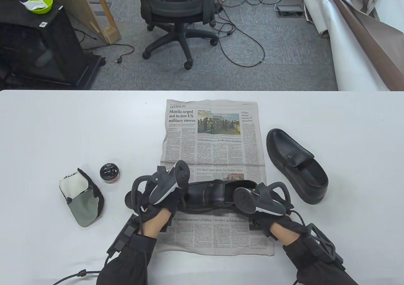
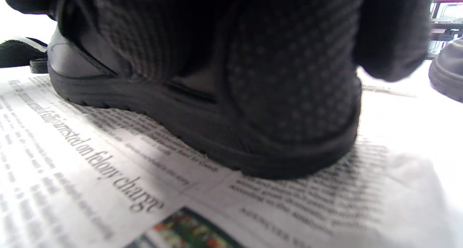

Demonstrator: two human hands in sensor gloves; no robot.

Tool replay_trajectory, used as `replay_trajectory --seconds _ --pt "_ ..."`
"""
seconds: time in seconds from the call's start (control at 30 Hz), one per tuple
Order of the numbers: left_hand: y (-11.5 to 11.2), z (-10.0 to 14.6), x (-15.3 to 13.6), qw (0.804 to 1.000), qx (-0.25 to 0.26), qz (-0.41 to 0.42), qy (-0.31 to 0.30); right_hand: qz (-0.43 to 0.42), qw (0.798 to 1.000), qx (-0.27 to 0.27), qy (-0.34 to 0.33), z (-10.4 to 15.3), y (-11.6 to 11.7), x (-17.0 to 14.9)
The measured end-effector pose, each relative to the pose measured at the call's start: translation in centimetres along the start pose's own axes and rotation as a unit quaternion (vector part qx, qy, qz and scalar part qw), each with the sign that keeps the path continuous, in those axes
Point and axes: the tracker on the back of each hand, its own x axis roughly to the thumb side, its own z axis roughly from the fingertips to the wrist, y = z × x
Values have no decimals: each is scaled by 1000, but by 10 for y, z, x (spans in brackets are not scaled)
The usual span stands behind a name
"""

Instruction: Dip and apply built-in sponge shoe polish on shoes

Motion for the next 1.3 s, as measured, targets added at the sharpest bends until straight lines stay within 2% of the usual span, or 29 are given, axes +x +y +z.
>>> replay_trajectory --seconds 0.13,0.33,0.53,0.7,0.93,1.2,1.3 --pt "1 11 8 999 -20 18 -32 1 1000 0 2 0 0 0" --pt "2 26 42 996 -8 40 -73 1 1000 1 3 1 0 0" --pt "6 29 67 994 34 55 -83 0 1000 1 1 0 0 0" --pt "3 17 76 994 70 34 -71 -1 1000 3 -2 0 0 0" --pt "-2 4 64 997 66 -3 -42 0 1000 -1 -2 0 0 0" --pt "-2 10 27 999 43 -29 -11 4 1000 -1 4 1 0 0" --pt "-3 15 19 1000 28 -8 -7 6 1000 -1 6 1 0 1"
